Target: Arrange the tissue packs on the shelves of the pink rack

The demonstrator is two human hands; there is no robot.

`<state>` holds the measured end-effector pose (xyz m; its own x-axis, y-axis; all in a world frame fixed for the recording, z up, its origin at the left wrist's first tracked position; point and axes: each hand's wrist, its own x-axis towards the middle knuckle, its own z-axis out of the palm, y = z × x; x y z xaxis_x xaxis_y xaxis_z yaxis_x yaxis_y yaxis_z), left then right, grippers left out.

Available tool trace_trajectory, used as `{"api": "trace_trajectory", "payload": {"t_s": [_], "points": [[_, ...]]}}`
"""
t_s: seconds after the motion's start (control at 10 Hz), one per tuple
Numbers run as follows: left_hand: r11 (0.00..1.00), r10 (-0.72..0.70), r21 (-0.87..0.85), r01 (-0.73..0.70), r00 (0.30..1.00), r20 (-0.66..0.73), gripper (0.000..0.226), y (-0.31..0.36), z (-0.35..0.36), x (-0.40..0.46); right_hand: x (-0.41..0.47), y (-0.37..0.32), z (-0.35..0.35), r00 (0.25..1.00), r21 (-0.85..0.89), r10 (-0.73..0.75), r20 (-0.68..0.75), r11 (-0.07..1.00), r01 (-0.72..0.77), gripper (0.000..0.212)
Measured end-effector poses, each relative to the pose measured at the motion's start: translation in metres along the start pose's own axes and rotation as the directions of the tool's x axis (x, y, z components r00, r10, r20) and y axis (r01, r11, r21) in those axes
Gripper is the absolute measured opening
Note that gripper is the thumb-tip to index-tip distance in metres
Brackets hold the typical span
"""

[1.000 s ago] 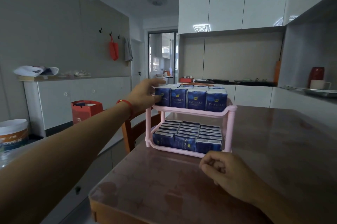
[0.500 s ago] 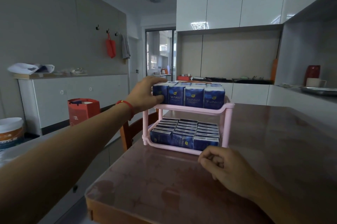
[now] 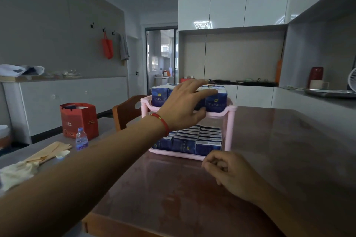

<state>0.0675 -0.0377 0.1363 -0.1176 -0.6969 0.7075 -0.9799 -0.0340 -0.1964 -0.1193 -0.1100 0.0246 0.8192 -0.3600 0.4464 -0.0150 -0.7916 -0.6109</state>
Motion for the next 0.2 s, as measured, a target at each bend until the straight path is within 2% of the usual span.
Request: {"api": "trace_trajectory", "payload": {"t_s": [0.2], "points": [[0.998,-0.030,-0.061,0.029,0.999,-0.011,0.059,0.0041,0.0046,0.0016,0.0011,0.0051,-0.0015,1.000,0.028,-0.001,0.003,1.000,0.001,0.012]]}}
